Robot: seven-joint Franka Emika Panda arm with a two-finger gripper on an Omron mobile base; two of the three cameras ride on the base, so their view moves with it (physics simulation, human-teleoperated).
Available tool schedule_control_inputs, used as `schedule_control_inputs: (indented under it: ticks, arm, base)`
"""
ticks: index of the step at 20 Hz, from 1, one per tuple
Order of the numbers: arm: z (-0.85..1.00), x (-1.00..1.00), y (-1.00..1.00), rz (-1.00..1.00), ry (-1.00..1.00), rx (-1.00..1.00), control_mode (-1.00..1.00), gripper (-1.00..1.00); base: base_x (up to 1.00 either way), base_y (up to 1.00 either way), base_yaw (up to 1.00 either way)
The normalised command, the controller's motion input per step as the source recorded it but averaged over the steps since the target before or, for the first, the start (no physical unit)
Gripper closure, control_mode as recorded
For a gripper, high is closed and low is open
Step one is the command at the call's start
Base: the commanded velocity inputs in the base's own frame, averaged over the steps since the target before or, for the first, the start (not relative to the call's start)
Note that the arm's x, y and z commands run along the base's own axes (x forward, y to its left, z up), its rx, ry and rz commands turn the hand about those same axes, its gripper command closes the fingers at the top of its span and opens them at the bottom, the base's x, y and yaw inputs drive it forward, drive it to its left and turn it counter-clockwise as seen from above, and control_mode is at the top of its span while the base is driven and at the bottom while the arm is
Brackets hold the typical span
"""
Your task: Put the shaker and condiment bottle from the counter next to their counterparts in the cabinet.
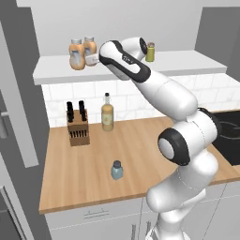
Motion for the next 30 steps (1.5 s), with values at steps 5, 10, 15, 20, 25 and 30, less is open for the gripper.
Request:
schedule_control_inputs:
  ticks: [5, 10, 15, 20, 25, 30]
  arm:
    - [-0.01, -0.14, 0.0, 0.0, 0.0, 0.0, -1.0, -1.0]
    - [0.16, -0.64, -0.1, 0.0, -0.06, 0.03, -1.0, -1.0]
    - [0.11, -0.55, -0.44, 0.0, -0.02, 0.1, -1.0, -1.0]
    - [0.13, -0.77, -0.52, 0.0, -0.02, 0.18, -1.0, -1.0]
    - [0.27, -0.99, -0.16, 0.06, -0.05, 0.21, -1.0, -1.0]
    - [0.08, -1.0, -0.22, 0.02, -0.05, 0.11, -1.0, -1.0]
  base:
    - [0.0, 0.0, 0.0]
    - [0.0, 0.0, 0.0]
    - [0.0, 0.0, 0.0]
    - [0.0, 0.0, 0.0]
    - [0.0, 0.0, 0.0]
    - [0.0, 0.0, 0.0]
